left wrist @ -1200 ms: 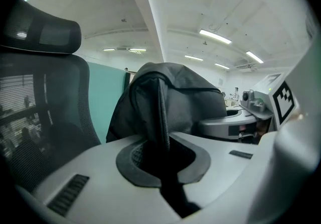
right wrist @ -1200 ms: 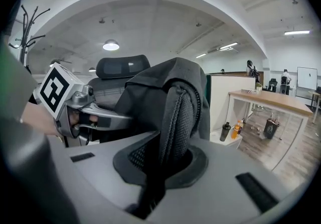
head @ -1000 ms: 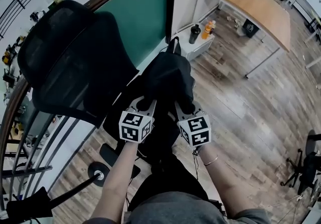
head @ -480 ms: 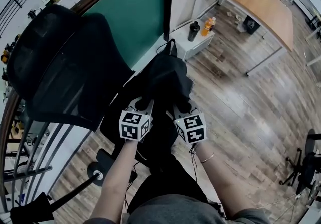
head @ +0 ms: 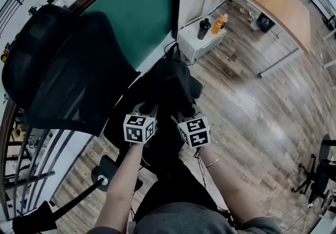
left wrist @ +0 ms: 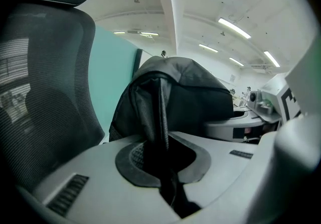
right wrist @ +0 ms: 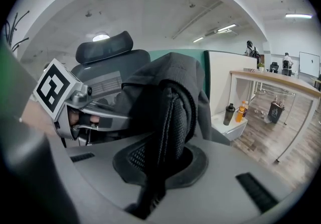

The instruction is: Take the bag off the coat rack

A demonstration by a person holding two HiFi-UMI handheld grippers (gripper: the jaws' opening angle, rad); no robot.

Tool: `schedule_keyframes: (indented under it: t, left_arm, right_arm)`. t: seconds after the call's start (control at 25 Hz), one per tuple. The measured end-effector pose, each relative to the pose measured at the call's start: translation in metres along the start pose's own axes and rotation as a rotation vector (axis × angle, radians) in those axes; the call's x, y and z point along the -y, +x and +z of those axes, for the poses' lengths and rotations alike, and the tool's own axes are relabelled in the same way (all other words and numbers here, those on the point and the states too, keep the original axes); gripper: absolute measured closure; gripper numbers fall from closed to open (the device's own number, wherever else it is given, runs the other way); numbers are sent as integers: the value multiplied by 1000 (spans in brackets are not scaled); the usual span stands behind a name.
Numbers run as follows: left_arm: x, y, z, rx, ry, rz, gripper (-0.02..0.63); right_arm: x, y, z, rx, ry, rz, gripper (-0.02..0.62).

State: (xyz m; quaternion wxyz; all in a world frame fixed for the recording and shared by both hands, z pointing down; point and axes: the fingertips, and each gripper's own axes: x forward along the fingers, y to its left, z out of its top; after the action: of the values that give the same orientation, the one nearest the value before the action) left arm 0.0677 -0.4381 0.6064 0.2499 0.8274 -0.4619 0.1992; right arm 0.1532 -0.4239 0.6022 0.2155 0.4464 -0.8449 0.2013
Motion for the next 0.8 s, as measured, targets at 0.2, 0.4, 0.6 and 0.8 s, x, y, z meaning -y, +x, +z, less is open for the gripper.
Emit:
schedule_keyframes:
  t: [0.2,0.4,0.6,0.8]
  left_arm:
    - [-12,10,-10,-24,-19,27,568]
    - [-17,11,-19,-37,-36,37,563]
    - [-23,16,-25,-51,-43,40,563]
    - [-29,15,-30,-68,-75,56,541]
  right_arm:
    - [-1,14,-6,-16,11,6,566]
    - [-2,20,-11,-34,25,18,561]
    - [1,27,-16,-55,46,4,532]
    - [-2,29,-20,-71,55,7,484]
